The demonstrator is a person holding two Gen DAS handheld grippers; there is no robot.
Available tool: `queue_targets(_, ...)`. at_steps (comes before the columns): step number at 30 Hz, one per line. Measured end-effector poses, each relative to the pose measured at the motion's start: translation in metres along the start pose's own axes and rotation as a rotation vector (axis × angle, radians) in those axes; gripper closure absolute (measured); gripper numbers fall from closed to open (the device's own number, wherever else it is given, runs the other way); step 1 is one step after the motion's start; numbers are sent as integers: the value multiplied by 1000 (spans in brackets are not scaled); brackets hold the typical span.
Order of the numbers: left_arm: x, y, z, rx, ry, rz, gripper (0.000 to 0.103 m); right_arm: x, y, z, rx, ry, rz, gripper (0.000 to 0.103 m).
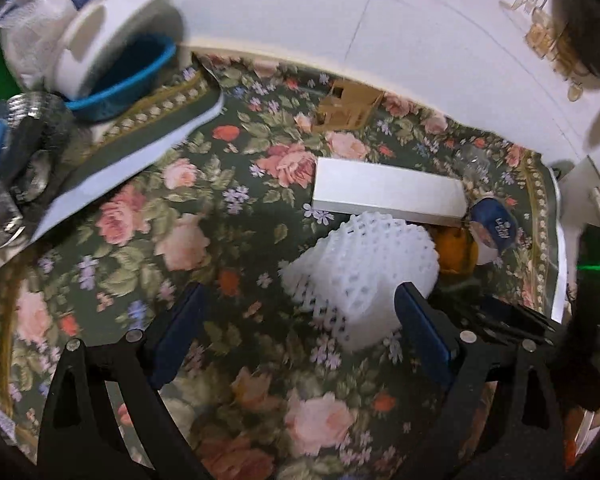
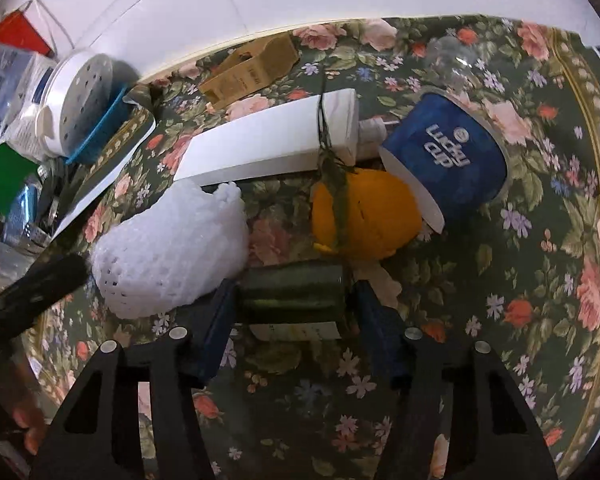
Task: Collect trash
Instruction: 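Grasp the white foam net with the left tool while the right grasps the green bottle, then carry the foam net and green bottle down over the bin and release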
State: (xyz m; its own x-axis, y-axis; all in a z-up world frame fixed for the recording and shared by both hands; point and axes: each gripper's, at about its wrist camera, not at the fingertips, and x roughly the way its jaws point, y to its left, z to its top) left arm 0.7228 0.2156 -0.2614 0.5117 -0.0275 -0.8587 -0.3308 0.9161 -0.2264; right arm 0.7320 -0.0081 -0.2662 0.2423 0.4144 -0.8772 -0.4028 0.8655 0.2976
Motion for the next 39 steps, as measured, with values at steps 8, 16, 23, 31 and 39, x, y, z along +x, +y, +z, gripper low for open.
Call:
queue_targets(8, 40, -10, -3, -5, 90, -93, 23, -20, -12, -20, 31, -15, -42, 48)
queue_targets(16, 56, -25, -10, 30, 103, -237, 72, -47, -24, -37, 119, -67, -104, 48)
queue_targets(23, 23, -32, -12, 107, 28, -211, 98, -73, -22, -51, 189, -136, -162, 48)
queue_targets(31, -60, -28, -19, 246, -86, -198, 99, -132, -5, -81, 268, -284, -219, 48)
queue_targets(39, -140, -27, -48, 283, -190, -192, 99, -203, 14, -122, 258, -412, -240, 48)
